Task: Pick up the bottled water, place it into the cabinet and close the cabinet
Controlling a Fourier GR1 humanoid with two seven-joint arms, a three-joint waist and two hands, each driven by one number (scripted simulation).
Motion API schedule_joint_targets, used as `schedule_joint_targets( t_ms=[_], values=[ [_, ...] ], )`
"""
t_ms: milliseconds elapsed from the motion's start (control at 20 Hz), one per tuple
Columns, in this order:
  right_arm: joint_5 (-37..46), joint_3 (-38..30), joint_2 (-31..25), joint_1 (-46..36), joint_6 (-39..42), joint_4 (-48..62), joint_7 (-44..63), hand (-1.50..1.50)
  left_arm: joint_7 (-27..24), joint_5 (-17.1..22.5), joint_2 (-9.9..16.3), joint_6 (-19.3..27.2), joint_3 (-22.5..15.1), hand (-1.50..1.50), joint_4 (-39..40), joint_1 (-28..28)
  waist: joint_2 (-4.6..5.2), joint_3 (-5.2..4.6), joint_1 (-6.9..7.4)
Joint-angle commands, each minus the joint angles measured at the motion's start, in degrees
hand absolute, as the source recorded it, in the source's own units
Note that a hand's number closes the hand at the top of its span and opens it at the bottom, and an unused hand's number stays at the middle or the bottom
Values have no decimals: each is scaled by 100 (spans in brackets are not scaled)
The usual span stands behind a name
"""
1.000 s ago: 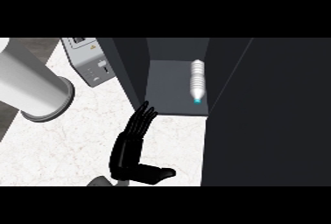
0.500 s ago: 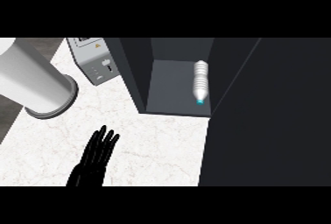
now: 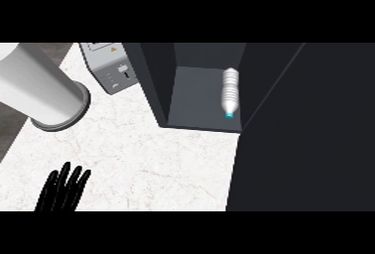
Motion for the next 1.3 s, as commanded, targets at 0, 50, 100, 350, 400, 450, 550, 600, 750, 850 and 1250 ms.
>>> schedule_joint_targets(
  t_ms=[0,50,100,350,400,450,550,600,750,850,1250],
  values=[
    [637,603,-222,-270,101,-1044,1086,150,-340,151,547,-498,354,-150,-87,492,35,-9,69],
    [512,678,-162,-470,76,-1000,1311,150,-335,228,582,-653,376,-150,-57,501,76,-6,71],
    [406,761,-98,-634,68,-921,1413,150,-384,135,650,-706,324,-150,-152,574,92,-9,171],
    [353,935,2,-1730,257,-624,1862,150,-456,209,905,-981,487,-150,-267,693,120,-15,353],
    [364,889,32,-2050,314,-477,1877,150,-427,289,1027,-1095,573,-150,-244,707,127,-10,364],
    [294,941,151,-2229,278,-388,1932,150,-442,288,1018,-1162,531,-150,-171,755,144,-23,431],
    [150,920,98,-2560,384,-241,2225,150,-453,252,1103,-1191,621,-150,-128,710,171,-28,459],
    [221,997,84,-2667,406,-215,2304,150,-415,335,1150,-1246,658,-150,-139,714,155,-39,455],
    [81,987,138,-3040,408,-33,2628,150,-457,367,1163,-1270,759,-150,-85,678,175,-52,501],
    [-58,999,375,-3275,310,239,2708,150,-461,359,1300,-1400,816,-150,-103,682,203,-51,593],
    [-494,952,1045,-3762,45,625,3194,150,-513,472,1426,-1597,1024,-150,-52,638,278,-53,619]
  ],
)
